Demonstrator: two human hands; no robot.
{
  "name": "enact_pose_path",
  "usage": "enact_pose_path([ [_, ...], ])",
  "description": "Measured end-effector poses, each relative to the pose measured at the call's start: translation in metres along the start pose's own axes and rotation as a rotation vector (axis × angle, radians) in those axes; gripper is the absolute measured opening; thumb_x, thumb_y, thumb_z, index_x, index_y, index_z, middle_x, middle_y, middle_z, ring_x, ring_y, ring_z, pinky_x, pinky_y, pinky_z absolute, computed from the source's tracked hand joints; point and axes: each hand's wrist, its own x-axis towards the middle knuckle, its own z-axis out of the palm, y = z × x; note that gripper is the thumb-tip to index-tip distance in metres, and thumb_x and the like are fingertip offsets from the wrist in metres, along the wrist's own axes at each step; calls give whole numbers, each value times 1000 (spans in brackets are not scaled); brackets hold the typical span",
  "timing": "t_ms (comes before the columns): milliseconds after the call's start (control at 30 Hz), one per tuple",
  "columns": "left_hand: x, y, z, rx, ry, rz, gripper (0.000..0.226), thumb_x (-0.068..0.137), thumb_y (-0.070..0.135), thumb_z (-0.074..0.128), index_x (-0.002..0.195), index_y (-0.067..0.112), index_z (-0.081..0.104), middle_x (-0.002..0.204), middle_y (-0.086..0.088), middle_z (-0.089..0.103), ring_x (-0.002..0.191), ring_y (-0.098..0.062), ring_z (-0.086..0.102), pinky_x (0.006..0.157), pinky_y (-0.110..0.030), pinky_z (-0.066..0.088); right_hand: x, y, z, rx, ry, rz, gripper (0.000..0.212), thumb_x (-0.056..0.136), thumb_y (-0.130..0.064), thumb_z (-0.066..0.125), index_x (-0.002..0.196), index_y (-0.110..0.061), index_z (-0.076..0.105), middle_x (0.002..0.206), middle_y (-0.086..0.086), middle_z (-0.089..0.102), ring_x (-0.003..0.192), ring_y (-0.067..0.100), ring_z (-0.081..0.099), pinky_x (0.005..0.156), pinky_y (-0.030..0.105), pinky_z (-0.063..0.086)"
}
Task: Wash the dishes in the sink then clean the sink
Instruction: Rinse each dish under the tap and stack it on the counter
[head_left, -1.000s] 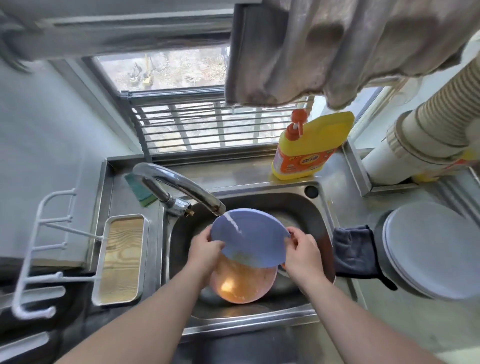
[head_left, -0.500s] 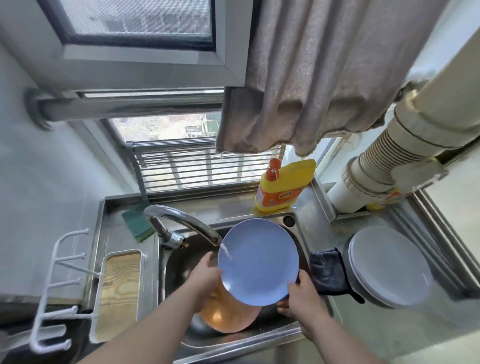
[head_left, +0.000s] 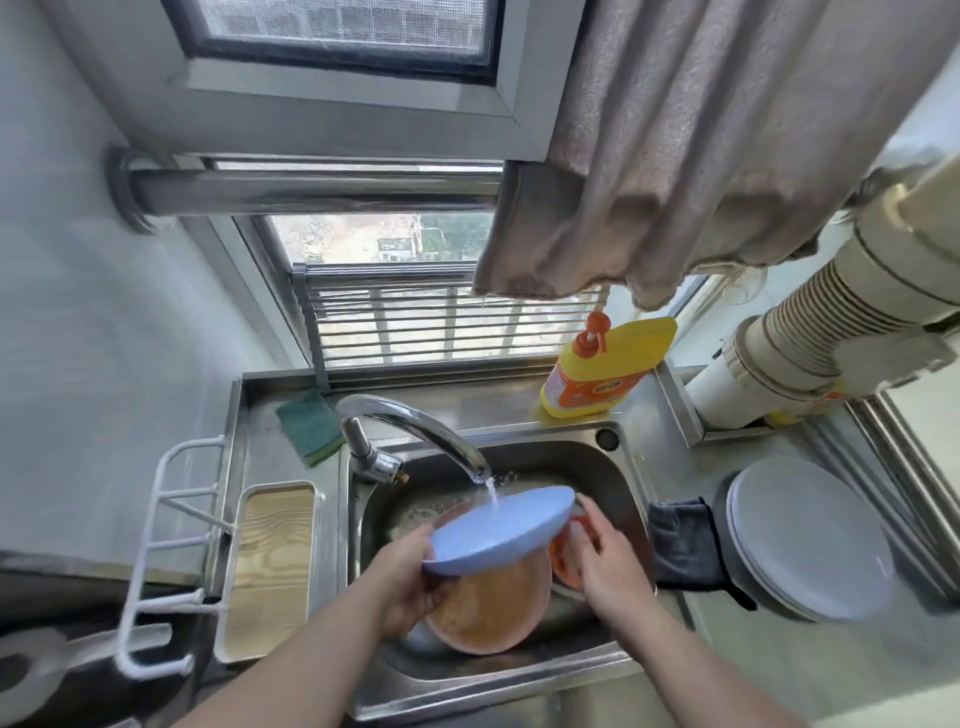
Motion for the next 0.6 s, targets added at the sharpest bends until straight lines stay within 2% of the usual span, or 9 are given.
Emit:
enact_pose_path([
  [67, 4, 0, 1, -17, -44, -38, 28, 108, 20, 54, 129, 3, 64, 83, -18, 69, 50, -16, 61, 38, -21, 49, 0, -11, -13, -176, -36, -160, 62, 99, -40, 61, 152, -56, 34, 124, -10, 49, 112, -6, 52, 108, 30, 41],
  [133, 10, 2, 3, -36, -80, -50, 34, 107, 23, 59, 132, 0, 64, 88, -20, 70, 47, -14, 60, 37, -21, 49, 3, -22, -22, -204, -24, -249, 74, 98, -27, 65, 155, -55, 27, 135, -9, 43, 122, -6, 44, 114, 29, 35],
  [200, 11, 3, 8, -65, -110, -83, 29, 107, 13, 56, 134, 8, 63, 88, -18, 67, 46, -15, 59, 38, -21, 51, 8, -30, -30, -193, 11, -327, 84, 96, -19, 67, 160, -51, 22, 152, -12, 34, 136, 2, 38, 117, 31, 36],
  [267, 11, 3, 10, -85, -107, -92, 43, 101, -2, 45, 135, 21, 59, 94, -16, 63, 49, -18, 59, 41, -22, 53, 11, -38, -34, -293, -53, -357, 87, 93, -14, 69, 158, -51, 25, 156, -20, 26, 139, 3, 32, 119, 31, 31],
  [367, 9, 1, 4, -76, -92, -135, 42, 101, -1, 46, 138, 15, 58, 102, -20, 61, 54, -19, 60, 43, -24, 55, 15, -48, -33, -533, -132, -481, 47, 81, -22, 81, 123, -37, 64, 136, -14, 51, 121, 10, 42, 113, 35, 38],
  [400, 9, -1, 0, -63, -90, -149, 38, 102, 3, 49, 138, 5, 59, 100, -22, 62, 55, -20, 62, 45, -27, 57, 15, -52, -31, -578, -136, -508, 34, 76, -27, 84, 105, -33, 66, 117, -14, 59, 111, 12, 48, 104, 38, 43],
  [467, 11, -5, -5, -116, -122, -178, 43, 94, 8, 49, 132, -5, 61, 94, -24, 63, 63, -27, 66, 57, -36, 62, 15, -57, -29, -592, -183, -455, 29, 73, -33, 86, 85, -31, 59, 88, -13, 56, 92, 14, 53, 84, 37, 47],
  [533, 10, -9, -7, -257, -137, -196, 39, 93, 22, 54, 122, -1, 65, 100, -23, 64, 84, -37, 66, 76, -47, 60, 13, -61, -20, -458, -259, -313, 27, 77, -29, 85, 83, -24, 60, 81, -9, 60, 80, 12, 57, 73, 32, 46],
  [600, 13, -14, -9, -333, -92, -172, 52, 105, 54, 46, 116, 8, 67, 114, -22, 63, 105, -42, 61, 88, -50, 52, 10, -65, -4, -270, -283, -207, 21, 79, -31, 83, 93, -24, 68, 85, -9, 71, 80, 8, 67, 74, 31, 53],
])
